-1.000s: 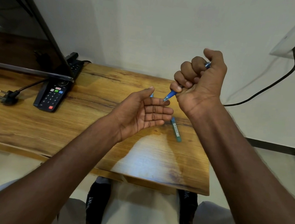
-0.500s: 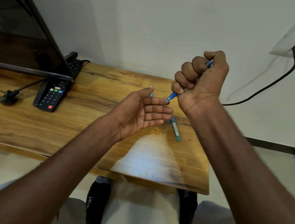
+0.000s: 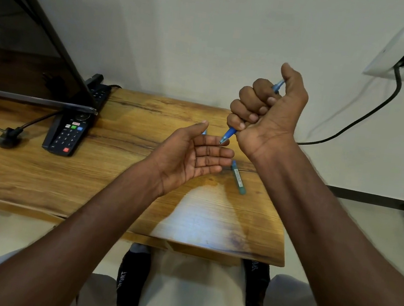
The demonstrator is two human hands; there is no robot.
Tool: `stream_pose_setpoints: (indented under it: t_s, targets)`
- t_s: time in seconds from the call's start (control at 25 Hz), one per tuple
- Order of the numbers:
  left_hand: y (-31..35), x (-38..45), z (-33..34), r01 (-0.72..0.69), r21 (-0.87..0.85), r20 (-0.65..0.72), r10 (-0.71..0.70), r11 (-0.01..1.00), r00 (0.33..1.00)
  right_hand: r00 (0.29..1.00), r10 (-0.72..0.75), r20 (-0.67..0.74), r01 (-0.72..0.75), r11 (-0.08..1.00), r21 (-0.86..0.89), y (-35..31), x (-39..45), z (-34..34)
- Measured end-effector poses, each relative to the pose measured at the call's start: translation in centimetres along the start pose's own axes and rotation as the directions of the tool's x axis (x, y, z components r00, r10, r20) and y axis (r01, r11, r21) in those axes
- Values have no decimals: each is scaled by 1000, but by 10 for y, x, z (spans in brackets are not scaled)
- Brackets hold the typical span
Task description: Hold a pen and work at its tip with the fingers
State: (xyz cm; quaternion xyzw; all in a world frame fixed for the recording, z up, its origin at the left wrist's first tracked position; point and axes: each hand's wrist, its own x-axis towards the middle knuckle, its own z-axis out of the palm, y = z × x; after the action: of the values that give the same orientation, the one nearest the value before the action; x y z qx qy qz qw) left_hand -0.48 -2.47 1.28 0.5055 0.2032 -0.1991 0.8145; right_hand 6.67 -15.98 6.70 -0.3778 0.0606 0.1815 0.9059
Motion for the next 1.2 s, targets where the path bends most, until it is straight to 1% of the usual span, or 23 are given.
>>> stream_pose_setpoints:
  t_s: [0.12,0.28,0.44,0.52,0.68,0.84,0.96,1.08,1.2]
  targets:
    - [0,0,1,0,3,2,0,1000,1000,999,-43,-26,43,999,-8,-1,-1,1]
    - [0,-1,1,1,12,1,-1,1000,1000,999,-45,13,45,999,-24,-1,-3,3]
    - [0,-1,2,-3,8,-6,3,1000,1000,992,-125,24,127,988,-93,1,-5,6]
    - [0,-1,1,-1,7,-6,1,1000,1000,993,-112,37,115,990,-84,2,-5,6]
    - [1,-2,2,-2,5,-14,2,1000,1000,994,-111,-1,110,992,-61,2,-2,1]
    - [0,-1,2,5,2,-6,-5,1000,1000,999,-50,20,50,999,-2,1,1,-1]
    - [1,-1,2,7,-4,-8,-7,1000,1000,997,-77,2,77,997,0,2,3,-3]
    - [1,-2,1,6,1,-6,-6,1000,1000,998,-30,54,26,998,60,3,6,-3]
    - [1,-1,1,4,9,-5,-4,1000,1000,998,-14,65,10,998,67,4,10,-5]
